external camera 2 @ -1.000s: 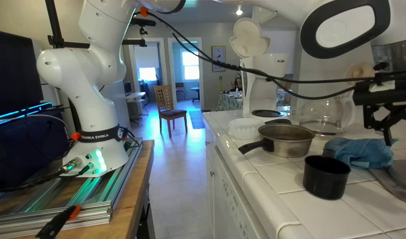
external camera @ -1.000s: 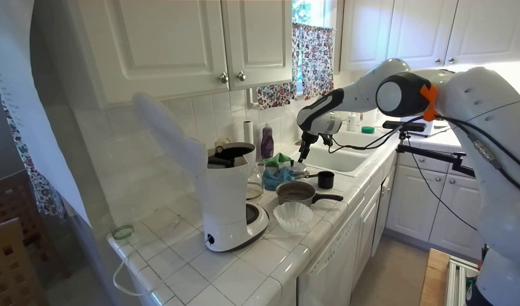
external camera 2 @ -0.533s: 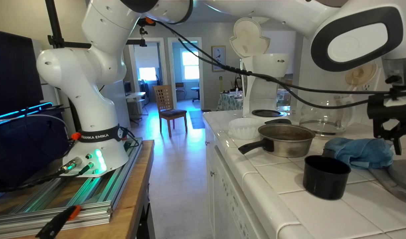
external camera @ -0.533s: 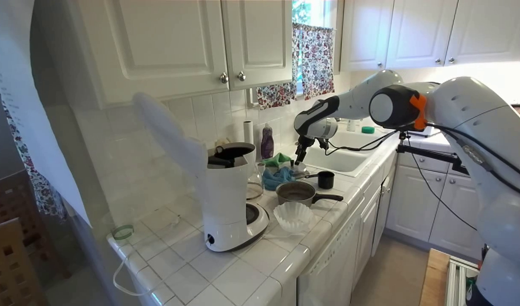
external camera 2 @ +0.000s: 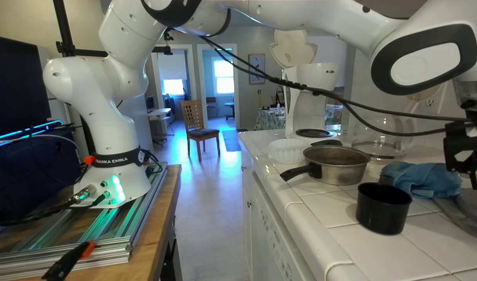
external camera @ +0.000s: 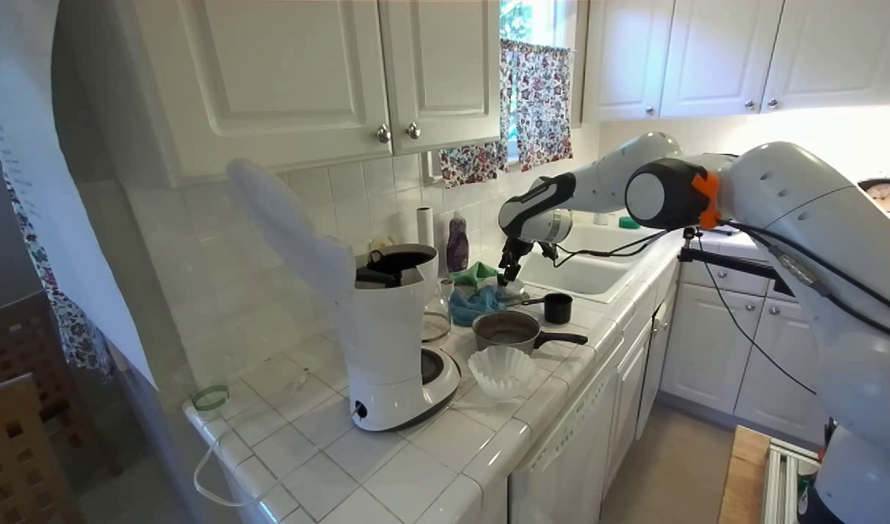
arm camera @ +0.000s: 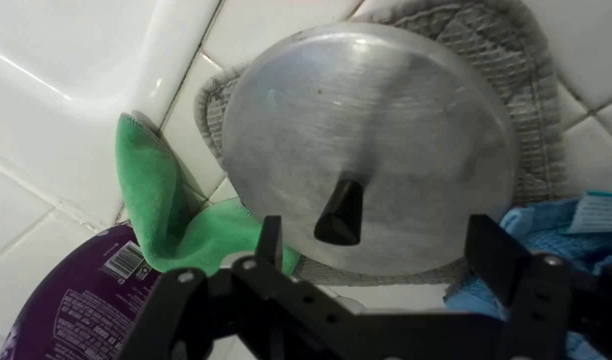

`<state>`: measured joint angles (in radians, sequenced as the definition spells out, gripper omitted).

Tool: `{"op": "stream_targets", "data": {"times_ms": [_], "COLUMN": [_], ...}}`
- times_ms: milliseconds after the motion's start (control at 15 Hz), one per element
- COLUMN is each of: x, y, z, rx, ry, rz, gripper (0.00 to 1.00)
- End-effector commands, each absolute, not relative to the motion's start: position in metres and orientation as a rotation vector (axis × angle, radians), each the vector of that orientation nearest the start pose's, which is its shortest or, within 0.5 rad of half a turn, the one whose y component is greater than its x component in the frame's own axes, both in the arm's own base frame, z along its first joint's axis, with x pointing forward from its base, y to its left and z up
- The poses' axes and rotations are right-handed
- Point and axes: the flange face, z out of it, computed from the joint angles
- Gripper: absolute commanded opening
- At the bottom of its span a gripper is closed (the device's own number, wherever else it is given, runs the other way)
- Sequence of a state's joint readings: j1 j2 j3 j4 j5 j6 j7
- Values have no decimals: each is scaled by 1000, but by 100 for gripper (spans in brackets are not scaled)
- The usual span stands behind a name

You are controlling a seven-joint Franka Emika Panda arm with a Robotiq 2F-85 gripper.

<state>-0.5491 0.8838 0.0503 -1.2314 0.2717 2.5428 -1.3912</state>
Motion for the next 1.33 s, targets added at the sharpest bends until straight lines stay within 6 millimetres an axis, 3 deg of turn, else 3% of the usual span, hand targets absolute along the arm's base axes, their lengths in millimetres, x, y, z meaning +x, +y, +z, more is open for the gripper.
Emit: {"op": "stream_targets", "data": {"times_ms": [0, 533, 933, 1267], "x": [697, 700, 701, 700], "y": [-398, -403, -401, -395], "z": [275, 274, 279, 307], "rx": [-3085, -3071, -3062, -3096], "ry": [-1176, -1240, -1250, -1248], "rz": [-748, -764, -770, -788], "gripper": [63, 5, 7, 7]}}
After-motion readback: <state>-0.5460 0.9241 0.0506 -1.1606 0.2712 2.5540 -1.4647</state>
